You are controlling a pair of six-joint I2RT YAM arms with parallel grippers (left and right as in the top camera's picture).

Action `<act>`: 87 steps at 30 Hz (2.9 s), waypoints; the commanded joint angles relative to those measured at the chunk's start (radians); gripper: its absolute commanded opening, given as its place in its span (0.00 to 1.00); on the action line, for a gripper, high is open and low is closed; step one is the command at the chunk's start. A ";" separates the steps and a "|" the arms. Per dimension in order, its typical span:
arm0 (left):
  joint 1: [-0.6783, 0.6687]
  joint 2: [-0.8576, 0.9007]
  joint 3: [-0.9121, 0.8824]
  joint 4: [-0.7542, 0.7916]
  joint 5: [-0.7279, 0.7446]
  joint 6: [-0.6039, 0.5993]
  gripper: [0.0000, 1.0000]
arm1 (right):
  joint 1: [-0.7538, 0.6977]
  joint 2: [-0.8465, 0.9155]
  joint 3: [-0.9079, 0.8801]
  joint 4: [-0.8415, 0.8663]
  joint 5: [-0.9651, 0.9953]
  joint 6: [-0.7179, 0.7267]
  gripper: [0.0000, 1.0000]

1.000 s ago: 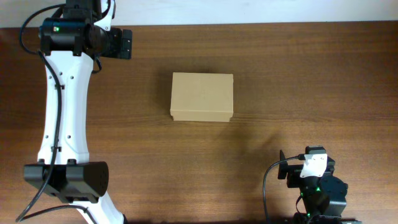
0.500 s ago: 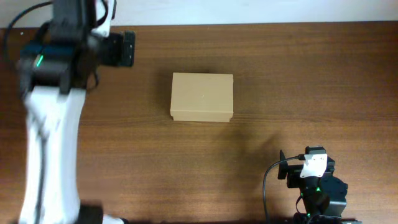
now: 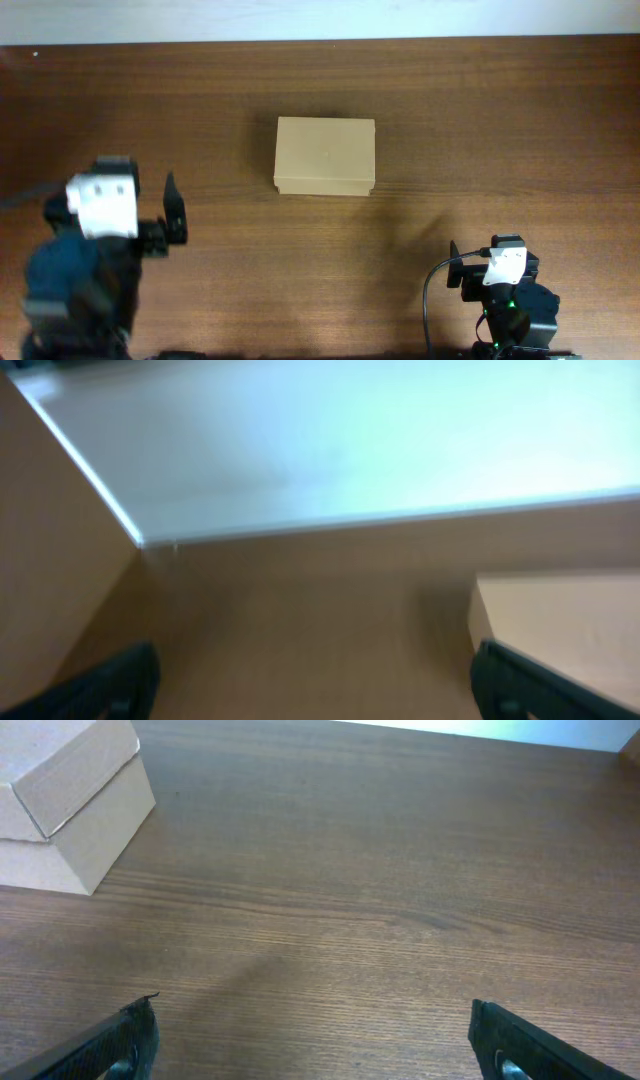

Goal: Pack container

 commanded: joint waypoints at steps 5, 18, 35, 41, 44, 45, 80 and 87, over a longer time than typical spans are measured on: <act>0.006 -0.393 -0.549 0.340 -0.013 0.013 1.00 | -0.008 -0.008 -0.007 0.003 -0.009 -0.003 0.99; 0.006 -0.626 -0.921 0.460 -0.014 0.013 1.00 | -0.008 -0.008 -0.007 0.003 -0.009 -0.003 0.99; 0.006 -0.626 -0.996 0.463 -0.014 0.013 1.00 | -0.008 -0.008 -0.007 0.003 -0.009 -0.003 0.99; 0.006 -0.626 -0.996 0.463 -0.014 0.013 1.00 | -0.008 -0.008 -0.007 0.003 -0.009 -0.003 0.99; 0.006 -0.626 -0.996 0.463 -0.014 0.013 1.00 | -0.008 -0.008 -0.007 0.003 -0.009 -0.003 0.99; 0.006 -0.626 -0.996 0.463 -0.014 0.013 1.00 | -0.008 -0.008 -0.007 0.003 -0.009 -0.003 0.99; 0.006 -0.626 -0.996 0.463 -0.014 0.013 1.00 | -0.008 -0.008 -0.007 0.003 -0.009 -0.003 0.99; 0.006 -0.626 -0.996 0.463 -0.014 0.013 1.00 | -0.008 -0.008 -0.007 0.003 -0.009 -0.003 0.99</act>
